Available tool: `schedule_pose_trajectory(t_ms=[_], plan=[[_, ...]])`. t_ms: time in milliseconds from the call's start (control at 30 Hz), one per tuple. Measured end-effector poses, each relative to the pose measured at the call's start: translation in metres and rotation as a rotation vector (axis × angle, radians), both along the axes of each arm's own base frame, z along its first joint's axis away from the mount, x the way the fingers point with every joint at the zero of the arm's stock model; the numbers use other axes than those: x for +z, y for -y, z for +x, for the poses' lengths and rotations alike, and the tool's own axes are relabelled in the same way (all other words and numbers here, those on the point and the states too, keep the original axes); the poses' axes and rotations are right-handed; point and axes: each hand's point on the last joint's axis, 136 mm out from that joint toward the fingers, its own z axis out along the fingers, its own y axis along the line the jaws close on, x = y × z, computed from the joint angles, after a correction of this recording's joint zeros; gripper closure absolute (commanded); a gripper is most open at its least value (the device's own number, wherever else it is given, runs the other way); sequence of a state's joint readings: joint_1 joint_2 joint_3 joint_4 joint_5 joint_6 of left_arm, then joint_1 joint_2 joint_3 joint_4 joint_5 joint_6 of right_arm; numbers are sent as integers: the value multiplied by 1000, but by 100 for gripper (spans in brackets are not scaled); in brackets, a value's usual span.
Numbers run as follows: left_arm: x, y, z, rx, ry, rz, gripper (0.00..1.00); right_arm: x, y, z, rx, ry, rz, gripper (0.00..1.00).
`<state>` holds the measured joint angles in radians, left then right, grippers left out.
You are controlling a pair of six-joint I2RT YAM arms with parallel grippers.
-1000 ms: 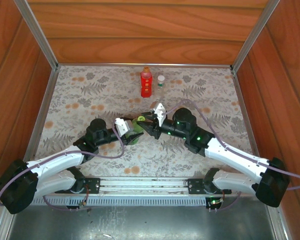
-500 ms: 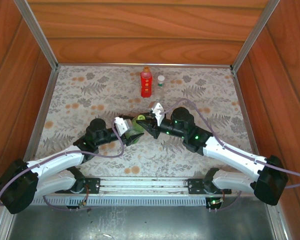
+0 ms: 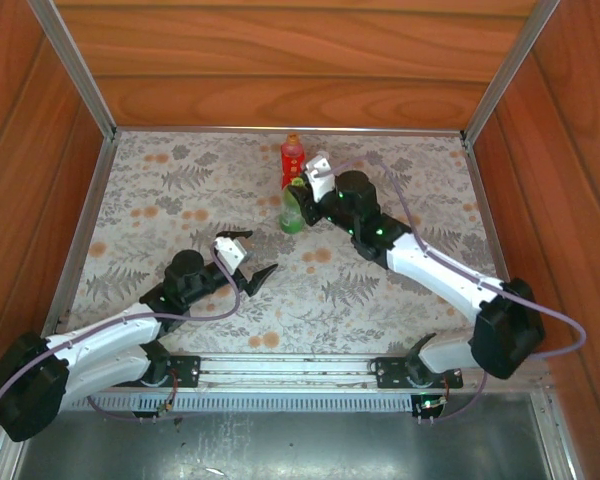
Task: Screw on the bottle caps
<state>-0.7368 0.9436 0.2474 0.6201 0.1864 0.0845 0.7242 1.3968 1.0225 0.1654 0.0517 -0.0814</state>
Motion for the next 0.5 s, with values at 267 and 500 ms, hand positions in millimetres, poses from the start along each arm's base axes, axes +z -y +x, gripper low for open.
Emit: schedule_pose_trajectory(t_ms=[267, 500], plan=[[-10, -9, 4, 60, -44, -12, 0, -33, -5, 40, -46, -74, -56, 75], [-12, -9, 5, 70, -54, -11, 0, -52, -8, 44, -38, -111, -76, 61]])
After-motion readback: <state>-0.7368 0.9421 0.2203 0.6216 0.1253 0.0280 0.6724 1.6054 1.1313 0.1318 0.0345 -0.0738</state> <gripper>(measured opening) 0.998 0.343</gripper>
